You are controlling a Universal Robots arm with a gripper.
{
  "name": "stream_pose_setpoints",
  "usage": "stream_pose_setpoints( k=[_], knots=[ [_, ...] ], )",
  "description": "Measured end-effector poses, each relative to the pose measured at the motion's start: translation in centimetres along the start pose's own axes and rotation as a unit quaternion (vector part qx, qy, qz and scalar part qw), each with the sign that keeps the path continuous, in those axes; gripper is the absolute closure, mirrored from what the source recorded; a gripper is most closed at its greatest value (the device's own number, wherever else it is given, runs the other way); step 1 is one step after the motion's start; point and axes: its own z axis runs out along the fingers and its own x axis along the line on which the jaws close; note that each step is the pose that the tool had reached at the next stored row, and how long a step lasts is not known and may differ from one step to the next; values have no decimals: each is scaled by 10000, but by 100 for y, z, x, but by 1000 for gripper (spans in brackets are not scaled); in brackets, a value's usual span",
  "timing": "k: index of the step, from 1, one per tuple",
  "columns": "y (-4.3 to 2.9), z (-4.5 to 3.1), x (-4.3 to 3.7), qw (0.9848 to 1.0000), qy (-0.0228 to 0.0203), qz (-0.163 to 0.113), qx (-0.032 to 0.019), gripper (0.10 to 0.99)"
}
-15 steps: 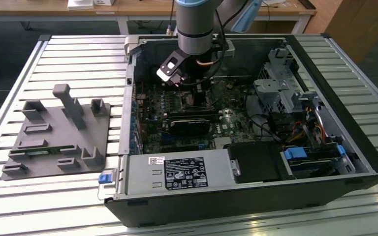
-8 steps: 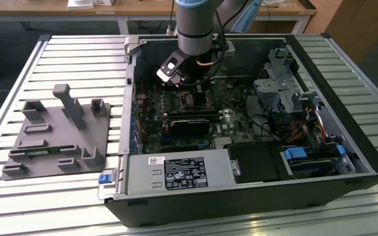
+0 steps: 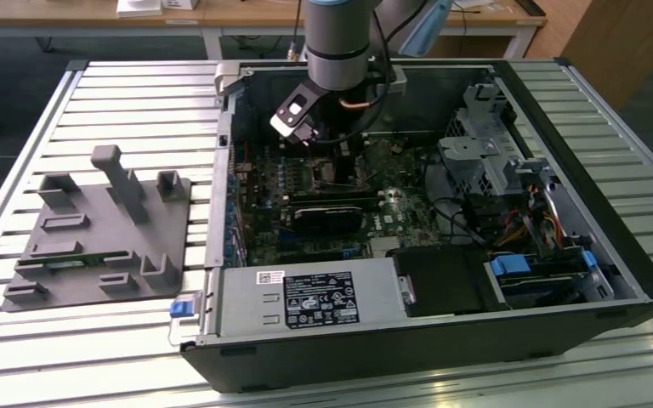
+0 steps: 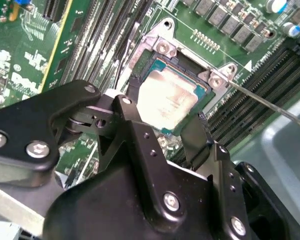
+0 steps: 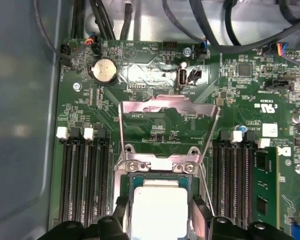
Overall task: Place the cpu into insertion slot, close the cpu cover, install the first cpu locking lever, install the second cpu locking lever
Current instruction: 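Place the cpu into insertion slot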
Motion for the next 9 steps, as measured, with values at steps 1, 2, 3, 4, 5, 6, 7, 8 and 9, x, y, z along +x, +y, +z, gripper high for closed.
stream_pose_setpoints(
  k=[1, 2, 3, 4, 5, 6, 7, 8, 9],
  knots=[
    [3, -19, 0, 10000, 7, 0, 6, 490],
    [5, -31, -1, 10000, 17, 1, 15, 490],
    [6, -38, -5, 10000, 35, 3, 25, 557],
    [7, -41, -11, 10000, 56, 4, 34, 616],
    [9, -42, -19, 10000, 77, 6, 46, 616],
    [10, -41, -27, 9999, 97, 8, 58, 675],
    [13, -42, -33, 9999, 116, 9, 72, 733],
    [18, -43, -36, 9999, 130, 10, 90, 733],
    [23, -45, -38, 9998, 147, 11, 108, 792]
  ],
)
